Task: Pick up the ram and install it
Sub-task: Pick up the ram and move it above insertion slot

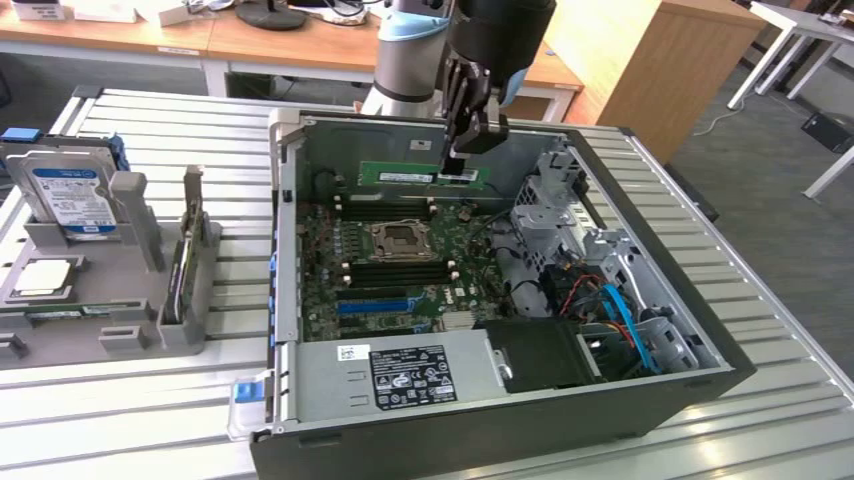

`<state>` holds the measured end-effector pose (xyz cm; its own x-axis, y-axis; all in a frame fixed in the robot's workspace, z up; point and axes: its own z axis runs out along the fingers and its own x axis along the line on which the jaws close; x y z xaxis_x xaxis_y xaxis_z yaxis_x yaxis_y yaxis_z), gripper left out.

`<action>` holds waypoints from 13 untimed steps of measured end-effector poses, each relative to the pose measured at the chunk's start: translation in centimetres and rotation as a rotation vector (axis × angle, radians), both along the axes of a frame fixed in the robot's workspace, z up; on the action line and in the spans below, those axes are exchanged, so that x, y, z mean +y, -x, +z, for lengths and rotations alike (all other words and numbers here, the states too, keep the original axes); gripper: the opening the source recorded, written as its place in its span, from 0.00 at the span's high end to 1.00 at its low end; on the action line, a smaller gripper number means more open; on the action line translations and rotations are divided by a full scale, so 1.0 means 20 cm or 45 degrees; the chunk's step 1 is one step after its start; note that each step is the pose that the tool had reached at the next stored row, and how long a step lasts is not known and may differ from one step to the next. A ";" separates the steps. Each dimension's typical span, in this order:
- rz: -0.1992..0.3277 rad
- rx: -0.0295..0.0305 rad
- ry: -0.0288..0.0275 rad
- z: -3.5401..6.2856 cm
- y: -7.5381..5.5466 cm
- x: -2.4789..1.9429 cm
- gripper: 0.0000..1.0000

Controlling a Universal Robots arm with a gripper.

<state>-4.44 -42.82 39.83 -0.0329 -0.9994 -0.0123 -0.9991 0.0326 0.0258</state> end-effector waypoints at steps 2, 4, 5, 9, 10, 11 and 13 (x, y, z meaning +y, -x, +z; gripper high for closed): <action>0.000 0.0000 -0.0011 -0.001 0.00 0.001 0.88; 0.000 0.0000 -0.0011 -0.001 0.00 0.001 0.88; 0.000 0.0001 -0.0012 -0.001 0.00 0.001 0.88; 0.000 0.0000 -0.0014 -0.002 0.00 0.010 0.88; 0.000 -0.0001 -0.0017 -0.002 0.00 0.014 0.88; 0.000 0.0000 -0.0023 -0.003 0.00 0.018 0.88; 0.000 0.0000 -0.0032 -0.004 0.00 0.028 0.88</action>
<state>-4.37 -42.26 39.76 -0.0329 -0.9993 -0.0148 -0.9991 0.0325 0.0259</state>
